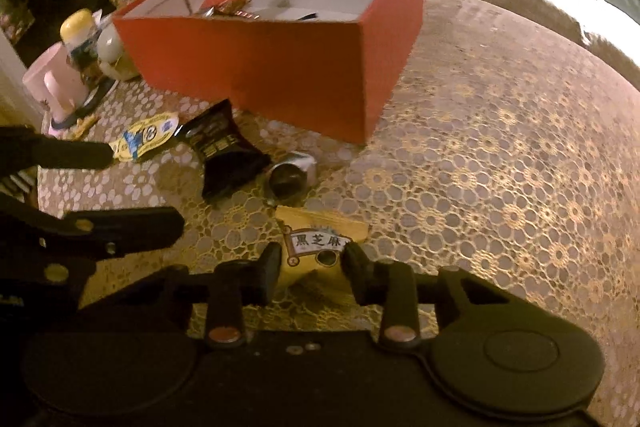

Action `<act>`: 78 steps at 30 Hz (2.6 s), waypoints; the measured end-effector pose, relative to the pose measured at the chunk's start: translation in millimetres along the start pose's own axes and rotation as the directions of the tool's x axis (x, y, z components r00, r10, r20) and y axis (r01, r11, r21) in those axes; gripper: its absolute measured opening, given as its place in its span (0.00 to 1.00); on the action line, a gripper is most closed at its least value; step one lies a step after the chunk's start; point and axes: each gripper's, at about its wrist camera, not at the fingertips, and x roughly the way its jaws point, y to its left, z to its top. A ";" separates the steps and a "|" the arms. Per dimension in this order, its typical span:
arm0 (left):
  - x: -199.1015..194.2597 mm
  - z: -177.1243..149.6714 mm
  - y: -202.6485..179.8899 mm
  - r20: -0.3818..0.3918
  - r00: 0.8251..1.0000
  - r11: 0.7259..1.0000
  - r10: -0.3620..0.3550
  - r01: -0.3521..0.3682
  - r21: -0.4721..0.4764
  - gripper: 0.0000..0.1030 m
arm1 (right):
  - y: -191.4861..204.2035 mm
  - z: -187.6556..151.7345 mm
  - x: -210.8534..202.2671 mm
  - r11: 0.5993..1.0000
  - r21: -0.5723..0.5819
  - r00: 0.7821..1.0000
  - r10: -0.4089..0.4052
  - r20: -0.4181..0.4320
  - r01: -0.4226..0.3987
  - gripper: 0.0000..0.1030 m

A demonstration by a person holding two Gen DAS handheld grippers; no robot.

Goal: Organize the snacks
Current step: 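Grasp the silver-capped dark candy with the left tool while the right tool holds the yellow packet, then carry the dark candy and yellow packet over the red box with both tools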

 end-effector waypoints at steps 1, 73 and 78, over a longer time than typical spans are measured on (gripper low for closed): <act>2.3 1.3 -2.8 -0.002 1.000 1.000 -0.008 0.008 0.008 0.90 | -3.5 -0.8 -1.9 1.000 0.008 1.000 -0.003 0.003 0.003 0.33; -32.0 38.3 -13.9 0.031 0.999 1.000 -0.018 0.018 0.000 0.31 | -8.9 -0.4 -106.0 0.991 0.134 0.976 -0.052 0.211 0.024 0.32; -53.5 52.9 -11.0 0.091 0.996 1.000 -0.017 0.017 0.007 0.31 | -0.1 19.4 -117.9 0.994 0.100 0.966 -0.070 0.247 0.047 0.32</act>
